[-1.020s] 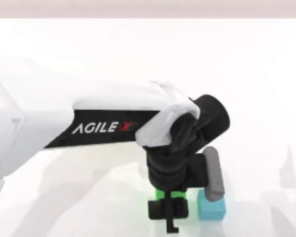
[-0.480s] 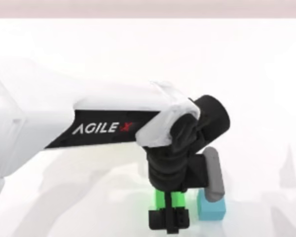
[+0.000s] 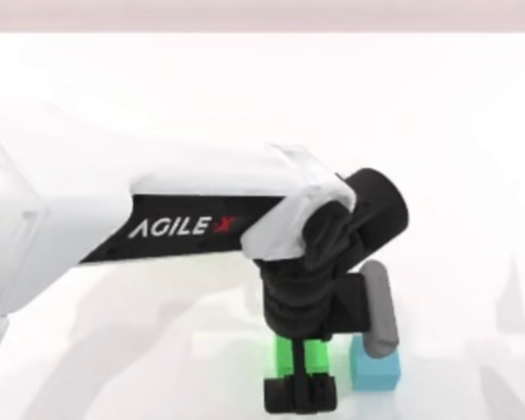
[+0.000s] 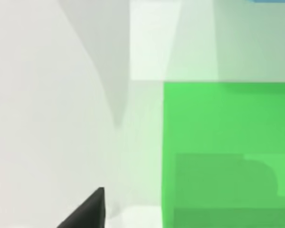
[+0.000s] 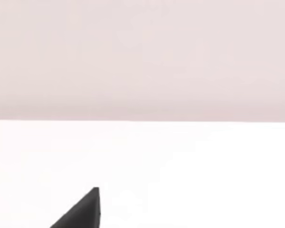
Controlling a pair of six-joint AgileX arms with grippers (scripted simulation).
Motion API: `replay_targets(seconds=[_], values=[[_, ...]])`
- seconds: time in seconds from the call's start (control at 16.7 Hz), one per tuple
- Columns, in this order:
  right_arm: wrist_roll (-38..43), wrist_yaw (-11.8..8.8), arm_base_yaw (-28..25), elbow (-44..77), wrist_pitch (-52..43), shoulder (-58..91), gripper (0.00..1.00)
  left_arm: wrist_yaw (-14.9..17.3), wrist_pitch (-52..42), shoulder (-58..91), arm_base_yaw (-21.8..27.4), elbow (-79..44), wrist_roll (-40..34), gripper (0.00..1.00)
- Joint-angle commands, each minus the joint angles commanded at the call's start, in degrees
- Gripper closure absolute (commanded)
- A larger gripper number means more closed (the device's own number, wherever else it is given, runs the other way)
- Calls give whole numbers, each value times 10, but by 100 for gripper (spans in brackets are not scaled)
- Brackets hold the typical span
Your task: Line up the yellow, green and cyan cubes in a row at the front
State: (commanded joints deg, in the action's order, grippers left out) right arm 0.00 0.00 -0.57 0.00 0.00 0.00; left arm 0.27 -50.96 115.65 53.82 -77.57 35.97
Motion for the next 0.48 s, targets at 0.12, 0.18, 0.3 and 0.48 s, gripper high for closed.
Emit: replay_targets(seconds=[0.12, 0.18, 0.3, 0.48], values=[[0, 0, 0, 0, 0, 0, 0, 0, -22, -6, -1, -18, 0, 0], [0, 0, 0, 0, 0, 0, 0, 0, -42, -12, -3, -30, 0, 0], [0, 0, 0, 0, 0, 0, 0, 0, -91, -26, -6, -59, -1, 0], [0, 0, 0, 0, 0, 0, 0, 0, -140, -45, -11, -93, -2, 0]])
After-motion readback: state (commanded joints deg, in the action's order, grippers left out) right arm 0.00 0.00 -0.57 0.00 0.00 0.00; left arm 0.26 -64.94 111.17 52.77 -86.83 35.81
